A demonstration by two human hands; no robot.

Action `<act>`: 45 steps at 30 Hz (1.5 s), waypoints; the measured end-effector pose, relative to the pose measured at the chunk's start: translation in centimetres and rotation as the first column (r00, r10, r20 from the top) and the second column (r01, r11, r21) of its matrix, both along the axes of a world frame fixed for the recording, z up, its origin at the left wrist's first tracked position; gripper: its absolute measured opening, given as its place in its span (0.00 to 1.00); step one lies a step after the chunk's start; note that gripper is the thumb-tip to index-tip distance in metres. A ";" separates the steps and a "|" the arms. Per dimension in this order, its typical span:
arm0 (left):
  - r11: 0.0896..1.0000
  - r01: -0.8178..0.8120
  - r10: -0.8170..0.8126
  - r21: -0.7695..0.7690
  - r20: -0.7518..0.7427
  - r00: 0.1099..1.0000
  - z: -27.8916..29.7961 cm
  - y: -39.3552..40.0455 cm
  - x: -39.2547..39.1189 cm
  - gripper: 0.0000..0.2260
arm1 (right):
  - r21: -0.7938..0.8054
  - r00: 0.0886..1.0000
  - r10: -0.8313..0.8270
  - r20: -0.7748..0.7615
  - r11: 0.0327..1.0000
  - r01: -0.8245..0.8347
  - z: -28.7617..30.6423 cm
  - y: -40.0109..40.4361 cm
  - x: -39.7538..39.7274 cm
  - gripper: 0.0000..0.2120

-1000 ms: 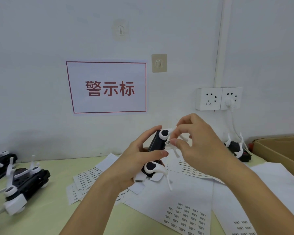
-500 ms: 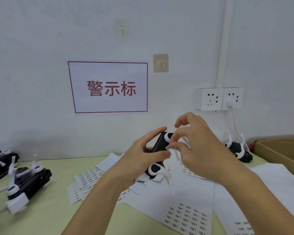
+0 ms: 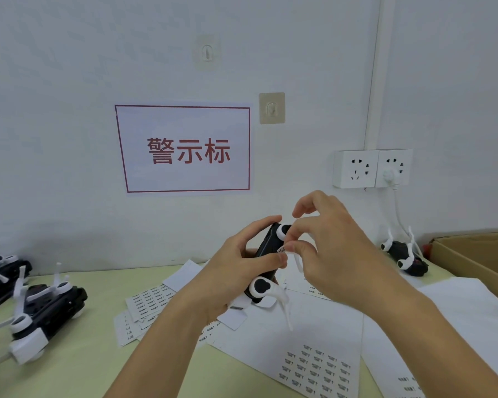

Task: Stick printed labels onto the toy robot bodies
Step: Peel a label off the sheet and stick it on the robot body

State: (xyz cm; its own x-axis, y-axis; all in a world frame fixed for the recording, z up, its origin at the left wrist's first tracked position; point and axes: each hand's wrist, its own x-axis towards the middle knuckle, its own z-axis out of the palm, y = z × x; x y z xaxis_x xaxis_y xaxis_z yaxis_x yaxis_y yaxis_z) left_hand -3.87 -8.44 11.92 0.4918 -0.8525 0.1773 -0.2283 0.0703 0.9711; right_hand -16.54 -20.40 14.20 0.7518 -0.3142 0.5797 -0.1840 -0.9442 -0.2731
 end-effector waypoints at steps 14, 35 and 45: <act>1.000 -0.011 0.011 -0.016 0.020 1.000 -0.2 0.0 0.4 0.21 | -0.068 0.997 -0.009 0.079 0.998 0.015 -0.8 0.1 0.6 0.06; 0.996 -0.091 0.093 -0.026 0.089 0.992 -0.7 -0.3 0.6 0.19 | -0.176 0.975 -0.125 0.183 0.972 0.158 -1.6 1.3 1.2 0.04; 0.995 -0.096 0.098 -0.030 0.096 0.991 -0.7 -0.3 0.7 0.20 | -0.140 0.958 -0.217 0.189 0.959 0.245 -1.7 1.8 1.5 0.03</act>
